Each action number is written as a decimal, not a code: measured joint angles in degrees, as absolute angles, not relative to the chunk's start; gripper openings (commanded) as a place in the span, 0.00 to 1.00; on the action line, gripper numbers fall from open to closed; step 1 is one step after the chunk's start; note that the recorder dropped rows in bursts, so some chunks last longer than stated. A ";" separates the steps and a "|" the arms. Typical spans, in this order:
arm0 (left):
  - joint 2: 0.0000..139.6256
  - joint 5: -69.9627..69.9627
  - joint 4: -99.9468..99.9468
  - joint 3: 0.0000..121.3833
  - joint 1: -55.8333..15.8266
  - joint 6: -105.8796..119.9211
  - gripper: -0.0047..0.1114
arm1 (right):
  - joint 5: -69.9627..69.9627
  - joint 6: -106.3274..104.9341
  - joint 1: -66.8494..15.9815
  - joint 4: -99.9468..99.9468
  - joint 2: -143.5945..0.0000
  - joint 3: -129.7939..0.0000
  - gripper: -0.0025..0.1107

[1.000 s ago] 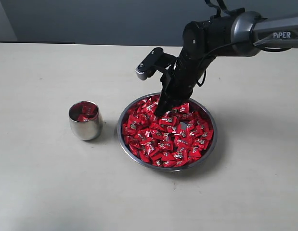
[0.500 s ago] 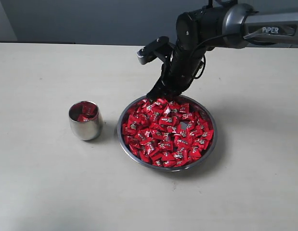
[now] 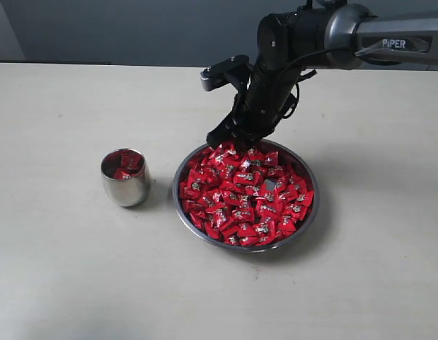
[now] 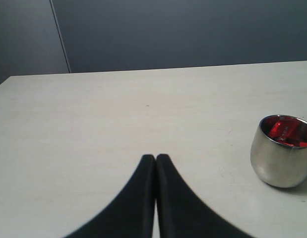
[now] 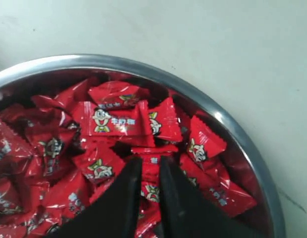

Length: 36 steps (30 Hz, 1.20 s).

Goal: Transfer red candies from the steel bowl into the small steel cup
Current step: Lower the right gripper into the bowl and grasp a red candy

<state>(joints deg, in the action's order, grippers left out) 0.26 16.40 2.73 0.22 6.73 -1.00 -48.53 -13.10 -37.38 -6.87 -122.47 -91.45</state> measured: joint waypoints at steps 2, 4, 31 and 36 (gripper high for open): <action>0.26 16.40 2.73 0.22 6.73 -1.00 0.04 | -48.64 -13.10 -37.38 -7.56 -122.58 -91.45 0.38; 0.26 16.40 2.73 0.22 6.73 -1.00 0.04 | -48.89 -13.10 -37.38 -7.91 -122.58 -91.45 0.36; 0.26 16.40 2.73 0.22 6.73 -1.00 0.04 | -50.09 -12.96 -37.38 -7.98 -124.90 -91.45 0.33; 0.26 16.40 2.73 0.22 6.73 -1.00 0.04 | -50.09 -12.84 -37.38 -5.03 -124.90 -91.45 0.33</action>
